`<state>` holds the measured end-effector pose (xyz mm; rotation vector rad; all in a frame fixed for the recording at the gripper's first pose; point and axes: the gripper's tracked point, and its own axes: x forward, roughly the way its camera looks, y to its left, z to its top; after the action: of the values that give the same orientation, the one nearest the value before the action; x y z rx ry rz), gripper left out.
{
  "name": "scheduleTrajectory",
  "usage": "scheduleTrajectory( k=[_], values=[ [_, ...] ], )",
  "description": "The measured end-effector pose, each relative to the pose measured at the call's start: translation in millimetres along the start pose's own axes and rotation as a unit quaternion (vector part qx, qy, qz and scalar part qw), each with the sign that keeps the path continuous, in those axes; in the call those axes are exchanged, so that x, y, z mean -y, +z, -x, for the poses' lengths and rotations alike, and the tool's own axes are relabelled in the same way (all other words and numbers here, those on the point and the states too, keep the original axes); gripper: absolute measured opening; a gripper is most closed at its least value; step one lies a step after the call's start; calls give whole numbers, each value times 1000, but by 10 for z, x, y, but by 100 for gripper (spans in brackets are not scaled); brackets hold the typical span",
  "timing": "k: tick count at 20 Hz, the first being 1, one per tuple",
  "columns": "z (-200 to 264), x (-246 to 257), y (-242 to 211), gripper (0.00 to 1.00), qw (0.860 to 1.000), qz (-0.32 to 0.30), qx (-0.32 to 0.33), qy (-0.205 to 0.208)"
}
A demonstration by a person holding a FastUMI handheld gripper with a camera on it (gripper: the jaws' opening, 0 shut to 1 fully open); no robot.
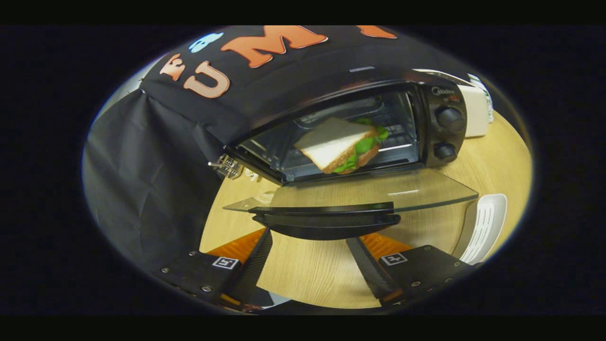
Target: Open the toaster oven, put the food inside, and close the toaster oven door.
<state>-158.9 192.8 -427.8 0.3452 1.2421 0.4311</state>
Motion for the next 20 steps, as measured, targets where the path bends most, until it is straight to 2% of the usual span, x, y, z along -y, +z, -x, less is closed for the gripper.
scheduleTrajectory(
  k=[3,6,13,16,20],
  values=[
    [27,-36,241,93,999,28,21,-6],
    [20,-76,527,93,999,25,43,-8],
    [188,12,1144,93,991,59,106,-47],
    [502,-149,1319,93,989,66,133,-23],
    [1094,-261,1700,93,972,95,215,-20]
  ],
)
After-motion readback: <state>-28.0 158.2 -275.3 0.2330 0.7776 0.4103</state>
